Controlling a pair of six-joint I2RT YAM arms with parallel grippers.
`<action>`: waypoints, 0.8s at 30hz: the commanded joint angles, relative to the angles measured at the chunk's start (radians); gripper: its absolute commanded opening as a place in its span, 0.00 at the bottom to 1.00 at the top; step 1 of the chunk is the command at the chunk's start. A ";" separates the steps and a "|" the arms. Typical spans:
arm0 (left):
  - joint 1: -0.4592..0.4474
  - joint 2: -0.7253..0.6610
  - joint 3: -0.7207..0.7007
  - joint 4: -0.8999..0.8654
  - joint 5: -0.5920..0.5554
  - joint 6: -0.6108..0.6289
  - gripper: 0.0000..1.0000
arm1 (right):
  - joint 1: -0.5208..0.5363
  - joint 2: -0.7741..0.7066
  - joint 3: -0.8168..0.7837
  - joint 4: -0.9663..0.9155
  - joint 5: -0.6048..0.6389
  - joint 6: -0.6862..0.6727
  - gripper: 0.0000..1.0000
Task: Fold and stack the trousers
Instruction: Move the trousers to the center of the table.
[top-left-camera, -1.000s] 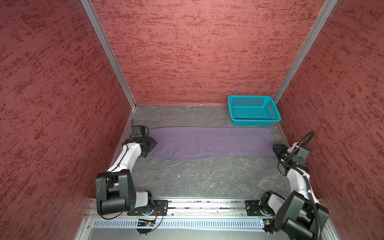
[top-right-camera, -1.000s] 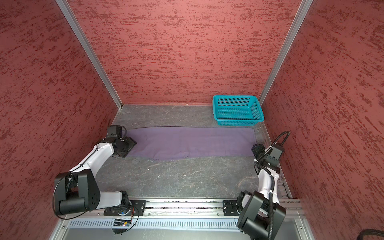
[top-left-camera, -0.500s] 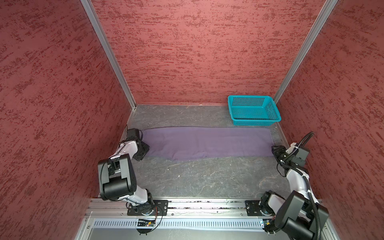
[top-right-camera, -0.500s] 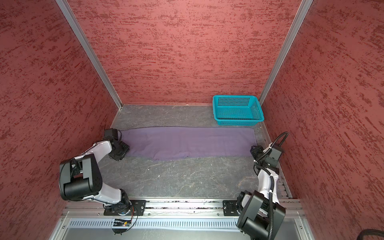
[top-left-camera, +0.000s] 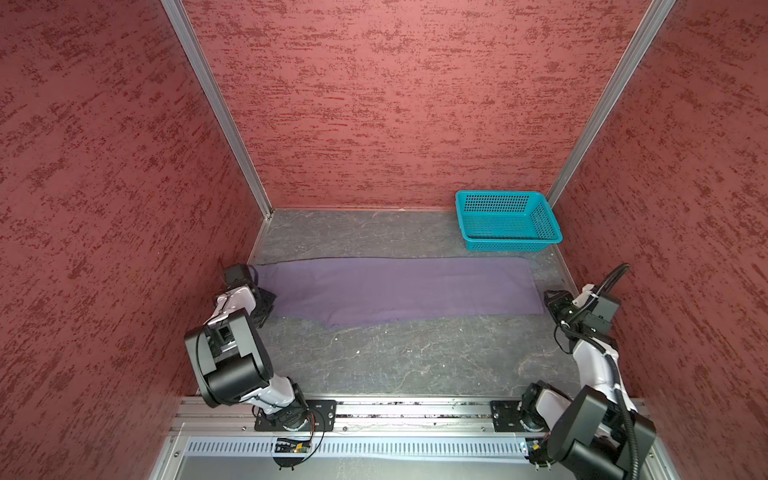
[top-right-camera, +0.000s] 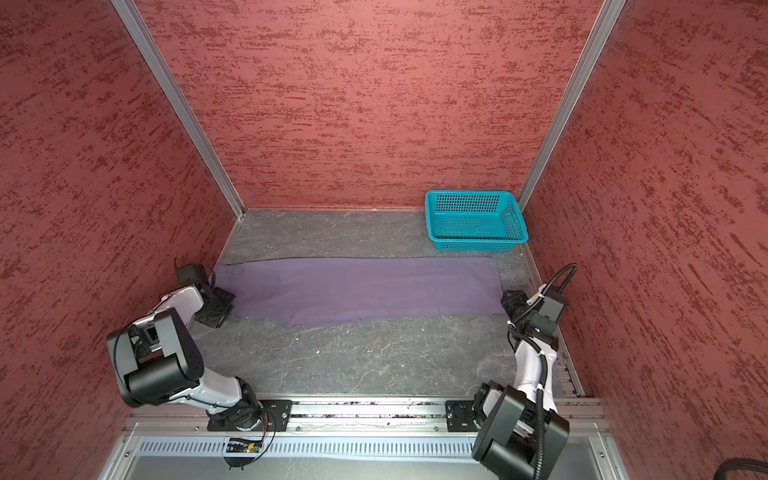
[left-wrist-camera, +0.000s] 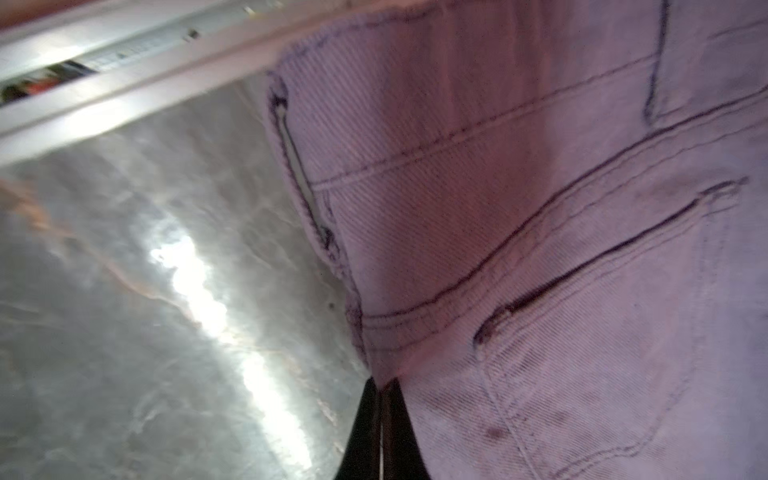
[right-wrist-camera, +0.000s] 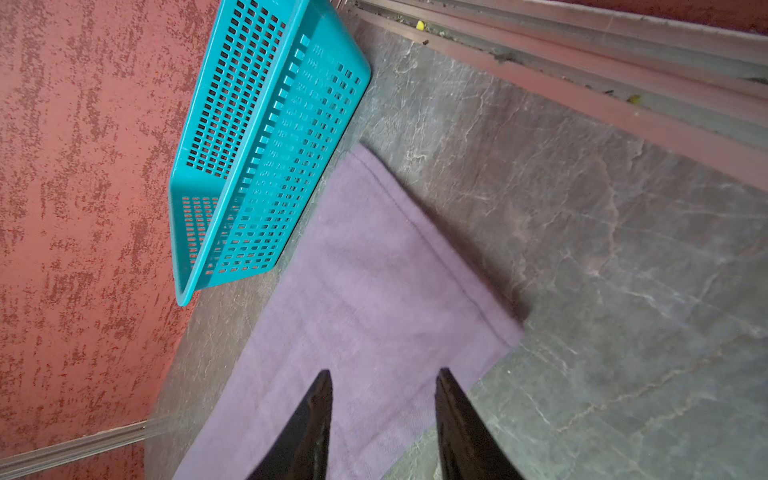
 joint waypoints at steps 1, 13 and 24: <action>0.055 -0.080 -0.033 0.000 -0.031 0.000 0.00 | -0.003 0.006 0.022 0.013 0.004 -0.010 0.41; -0.051 -0.034 -0.033 0.119 0.057 0.006 0.70 | -0.003 -0.022 0.041 -0.032 0.025 -0.020 0.42; -0.226 -0.078 -0.018 0.090 0.042 -0.026 0.53 | -0.003 0.039 0.041 -0.057 0.050 -0.023 0.50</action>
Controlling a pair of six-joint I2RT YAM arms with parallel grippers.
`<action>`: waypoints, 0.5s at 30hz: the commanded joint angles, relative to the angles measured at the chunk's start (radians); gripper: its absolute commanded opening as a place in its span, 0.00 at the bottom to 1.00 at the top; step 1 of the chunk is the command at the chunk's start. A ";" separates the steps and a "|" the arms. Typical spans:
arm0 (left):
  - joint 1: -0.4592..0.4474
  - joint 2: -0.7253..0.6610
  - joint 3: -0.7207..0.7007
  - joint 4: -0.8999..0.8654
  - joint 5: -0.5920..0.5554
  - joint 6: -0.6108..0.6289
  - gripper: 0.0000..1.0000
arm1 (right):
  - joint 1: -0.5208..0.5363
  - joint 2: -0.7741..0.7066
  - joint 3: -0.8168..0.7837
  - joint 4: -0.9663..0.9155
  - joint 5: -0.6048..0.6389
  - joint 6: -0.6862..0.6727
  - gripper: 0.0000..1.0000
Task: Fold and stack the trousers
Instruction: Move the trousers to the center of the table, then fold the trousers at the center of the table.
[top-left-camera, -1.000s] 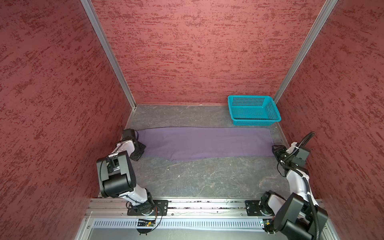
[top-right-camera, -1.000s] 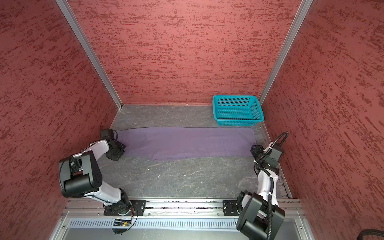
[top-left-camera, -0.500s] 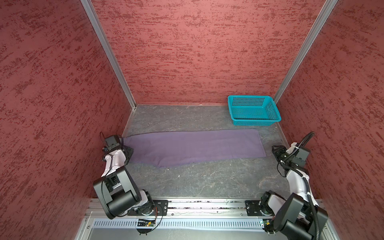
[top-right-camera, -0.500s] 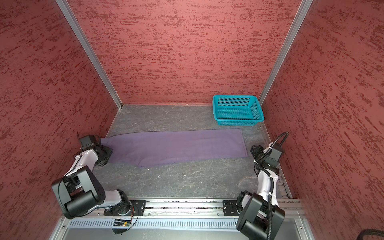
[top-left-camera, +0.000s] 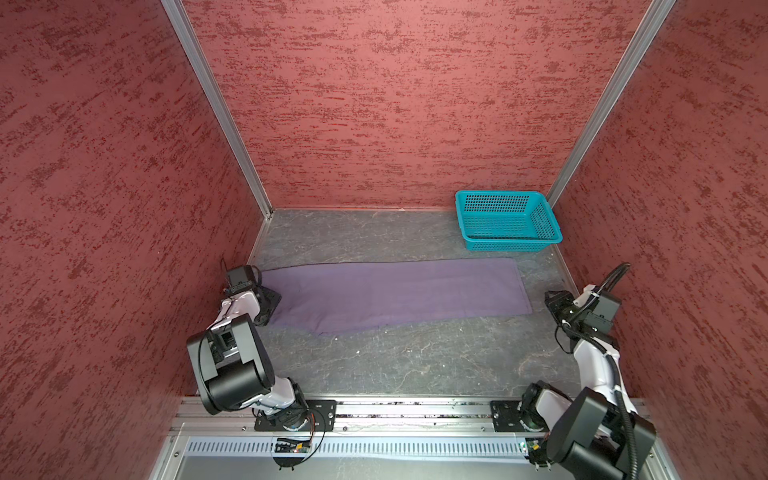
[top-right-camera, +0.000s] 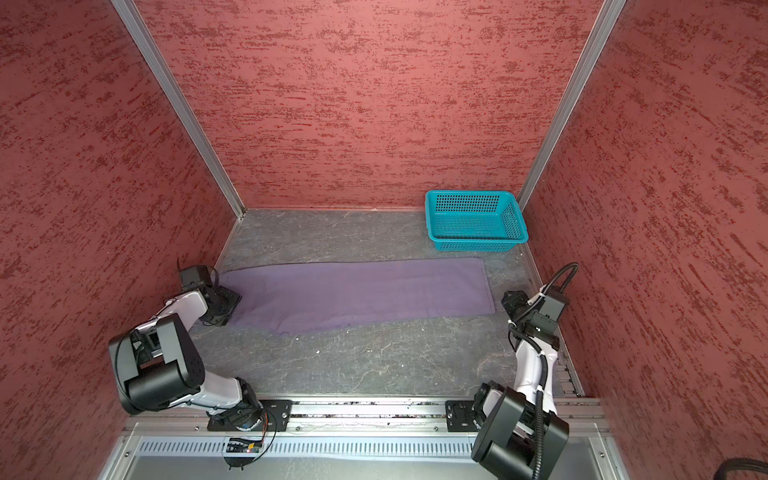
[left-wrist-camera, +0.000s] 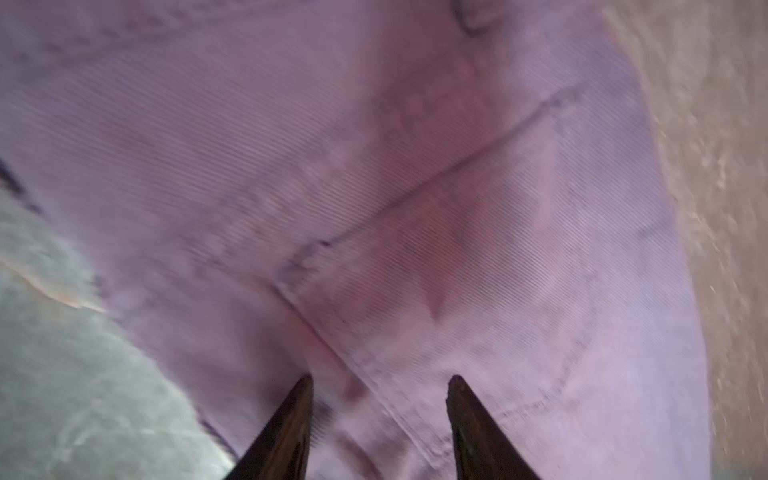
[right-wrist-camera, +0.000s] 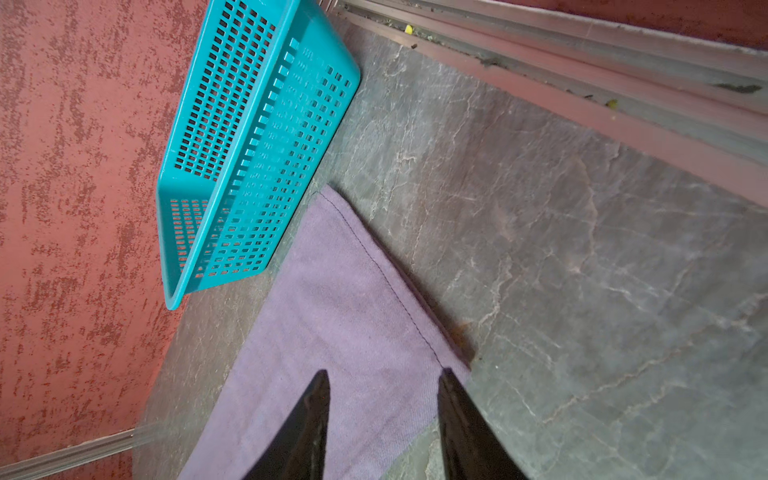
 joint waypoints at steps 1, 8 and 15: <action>-0.141 -0.075 0.051 -0.036 -0.026 -0.006 0.53 | -0.004 0.051 0.026 -0.022 0.024 -0.007 0.54; -0.636 -0.096 0.229 -0.068 -0.219 -0.026 0.53 | -0.003 0.109 0.020 -0.040 0.094 -0.004 0.72; -0.970 0.078 0.368 0.003 -0.220 -0.045 0.50 | 0.002 0.165 0.022 0.030 0.006 0.018 0.62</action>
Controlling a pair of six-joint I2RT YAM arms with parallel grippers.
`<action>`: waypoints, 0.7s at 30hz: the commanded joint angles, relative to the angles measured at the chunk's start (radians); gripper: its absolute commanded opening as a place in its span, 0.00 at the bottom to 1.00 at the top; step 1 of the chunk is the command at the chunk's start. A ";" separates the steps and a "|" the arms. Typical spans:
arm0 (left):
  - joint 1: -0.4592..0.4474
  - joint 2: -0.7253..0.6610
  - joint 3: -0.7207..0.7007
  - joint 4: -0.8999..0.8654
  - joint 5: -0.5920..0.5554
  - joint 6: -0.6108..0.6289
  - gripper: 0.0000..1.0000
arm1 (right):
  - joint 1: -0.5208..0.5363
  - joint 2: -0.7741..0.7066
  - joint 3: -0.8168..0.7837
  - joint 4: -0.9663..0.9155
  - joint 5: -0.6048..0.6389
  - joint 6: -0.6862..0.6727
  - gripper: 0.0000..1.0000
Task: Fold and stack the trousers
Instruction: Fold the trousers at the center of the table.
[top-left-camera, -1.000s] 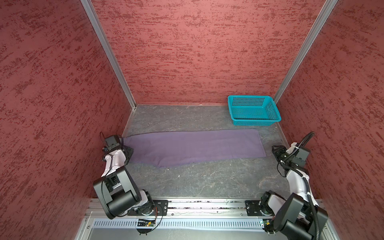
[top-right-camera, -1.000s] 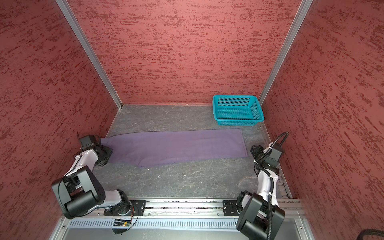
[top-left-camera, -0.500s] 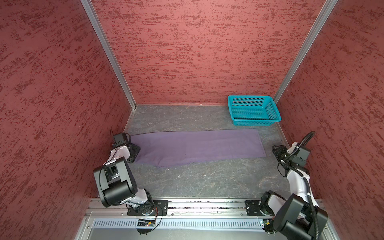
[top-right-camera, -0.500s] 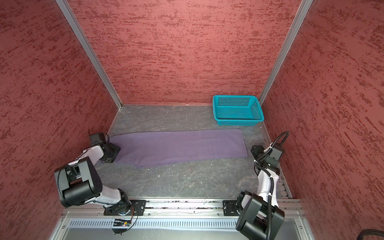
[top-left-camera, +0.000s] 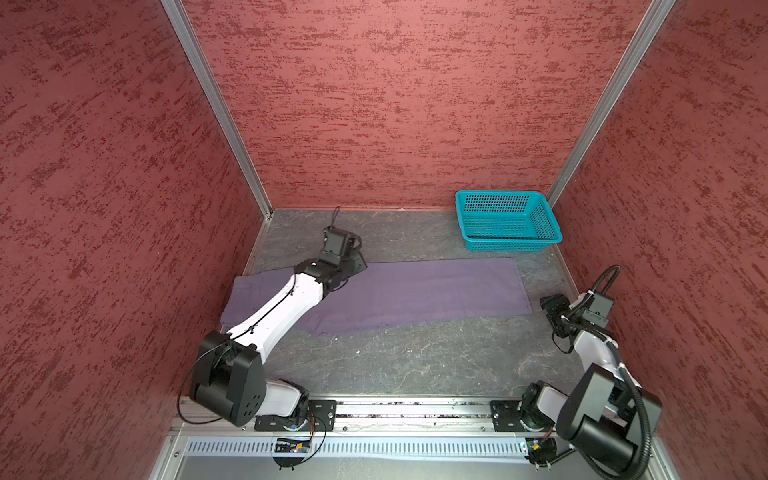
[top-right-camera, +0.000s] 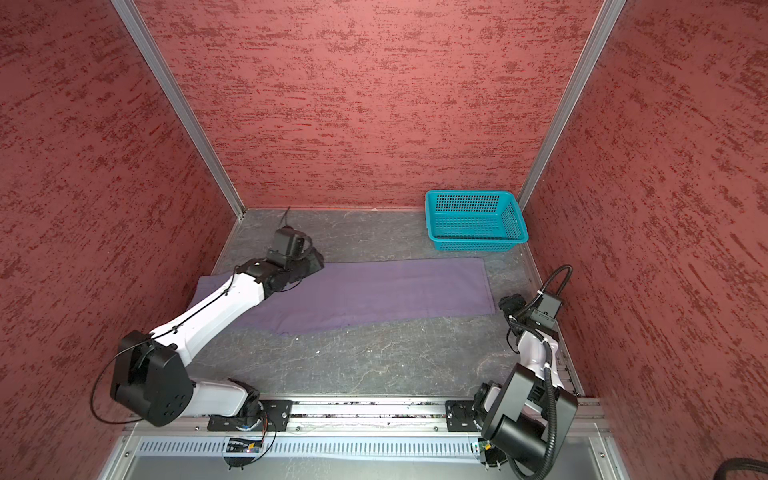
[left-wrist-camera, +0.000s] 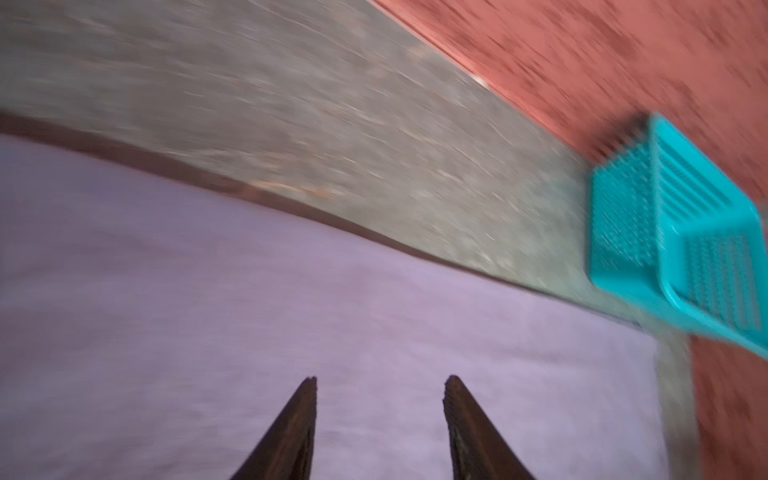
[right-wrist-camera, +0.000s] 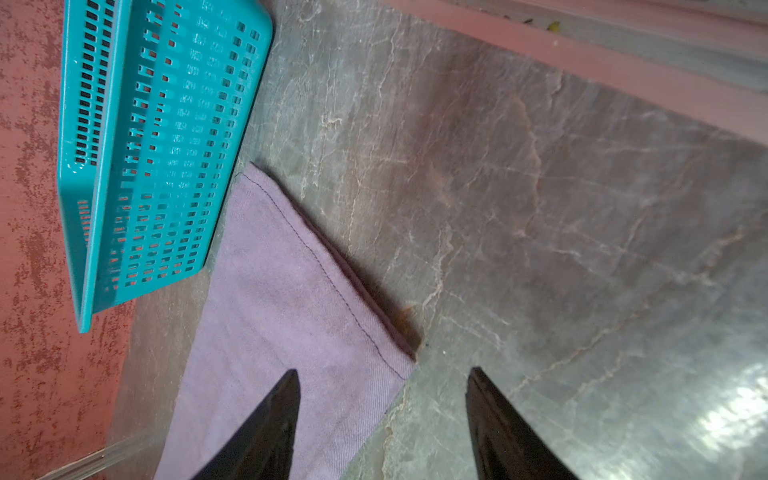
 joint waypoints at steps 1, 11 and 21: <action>-0.105 0.113 0.057 0.018 -0.010 -0.017 0.49 | 0.008 0.049 0.026 0.043 -0.036 0.005 0.62; -0.343 0.464 0.374 0.037 0.129 -0.020 0.48 | 0.104 0.134 0.040 0.007 0.061 -0.027 0.73; -0.408 0.623 0.517 0.032 0.224 -0.036 0.48 | 0.193 0.240 0.040 0.096 0.047 0.024 0.65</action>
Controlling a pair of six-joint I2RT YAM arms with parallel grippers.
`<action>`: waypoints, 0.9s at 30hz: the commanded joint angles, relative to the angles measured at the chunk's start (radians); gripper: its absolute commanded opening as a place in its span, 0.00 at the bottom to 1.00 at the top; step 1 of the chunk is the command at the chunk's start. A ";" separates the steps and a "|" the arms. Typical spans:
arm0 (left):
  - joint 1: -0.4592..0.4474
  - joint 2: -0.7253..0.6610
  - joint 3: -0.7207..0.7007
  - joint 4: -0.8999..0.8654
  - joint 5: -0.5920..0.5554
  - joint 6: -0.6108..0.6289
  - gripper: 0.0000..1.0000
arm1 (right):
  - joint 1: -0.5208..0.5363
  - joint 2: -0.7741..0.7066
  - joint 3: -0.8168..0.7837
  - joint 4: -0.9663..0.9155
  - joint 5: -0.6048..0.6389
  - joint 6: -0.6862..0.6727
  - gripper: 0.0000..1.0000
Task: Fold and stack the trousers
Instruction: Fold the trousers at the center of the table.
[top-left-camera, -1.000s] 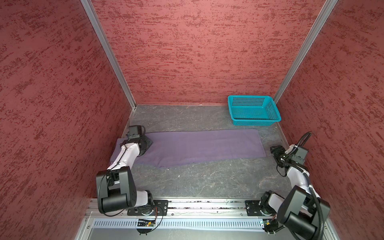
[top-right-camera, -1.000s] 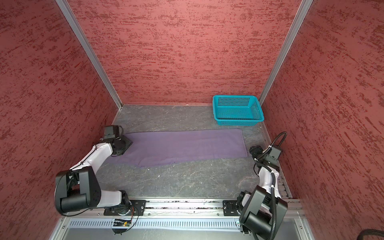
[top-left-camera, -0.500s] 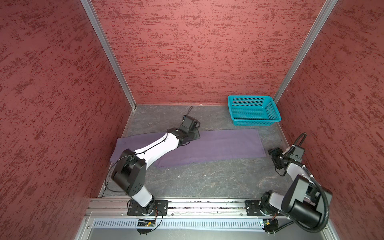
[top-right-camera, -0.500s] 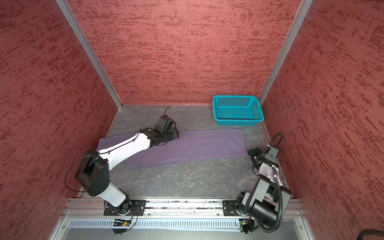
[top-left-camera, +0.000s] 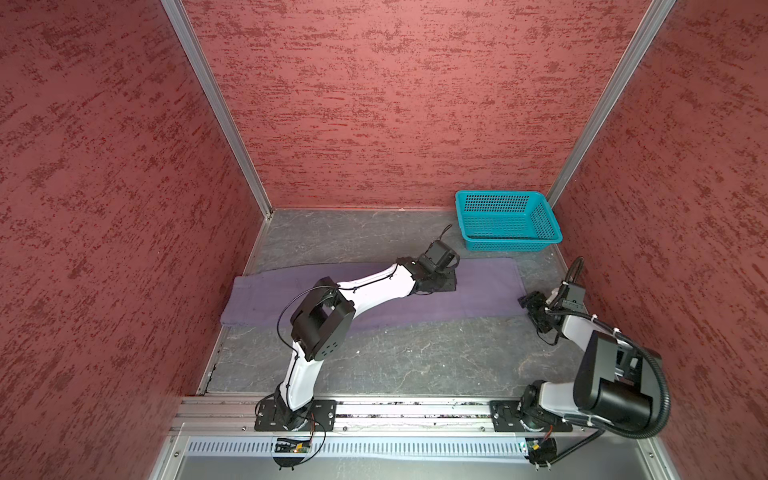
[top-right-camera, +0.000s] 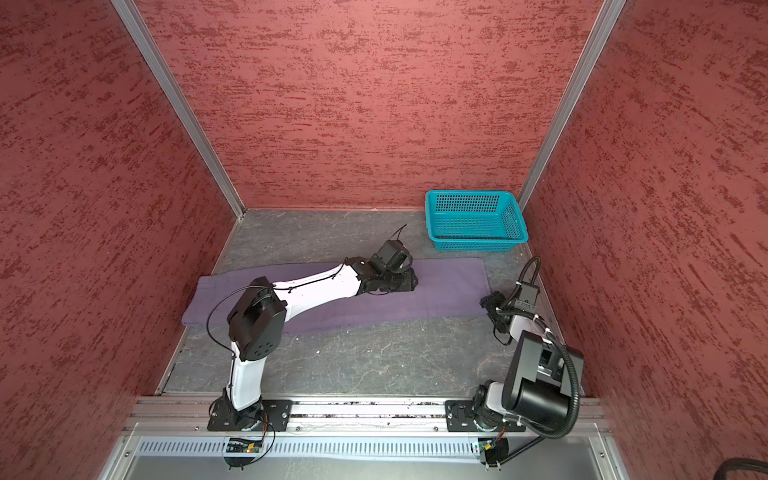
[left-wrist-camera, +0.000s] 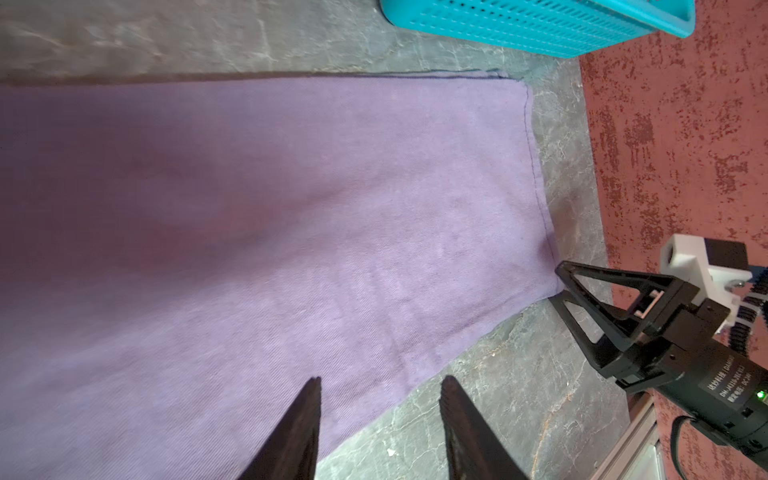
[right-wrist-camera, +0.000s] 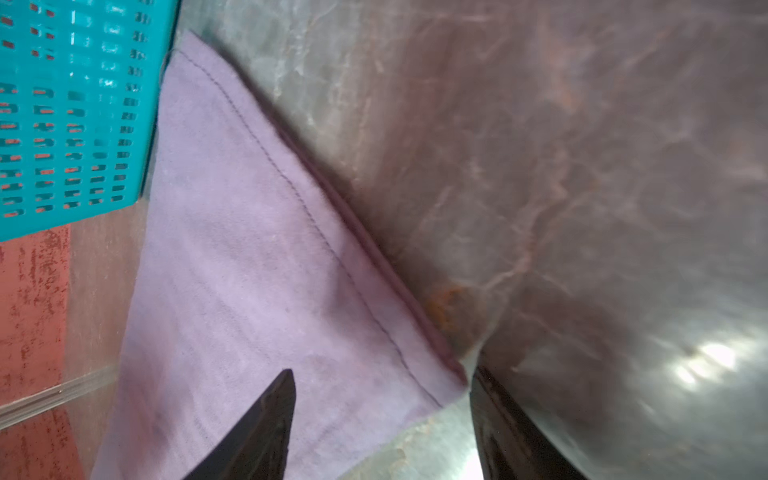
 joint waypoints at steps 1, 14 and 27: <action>-0.008 0.034 0.018 0.000 0.036 -0.013 0.48 | 0.013 0.029 0.022 0.020 0.013 0.019 0.64; -0.020 0.122 0.047 0.013 0.103 -0.042 0.47 | 0.061 0.147 0.053 0.096 -0.038 0.035 0.38; -0.006 0.111 0.076 -0.006 0.136 -0.018 0.47 | 0.072 0.034 0.160 0.040 0.011 0.032 0.00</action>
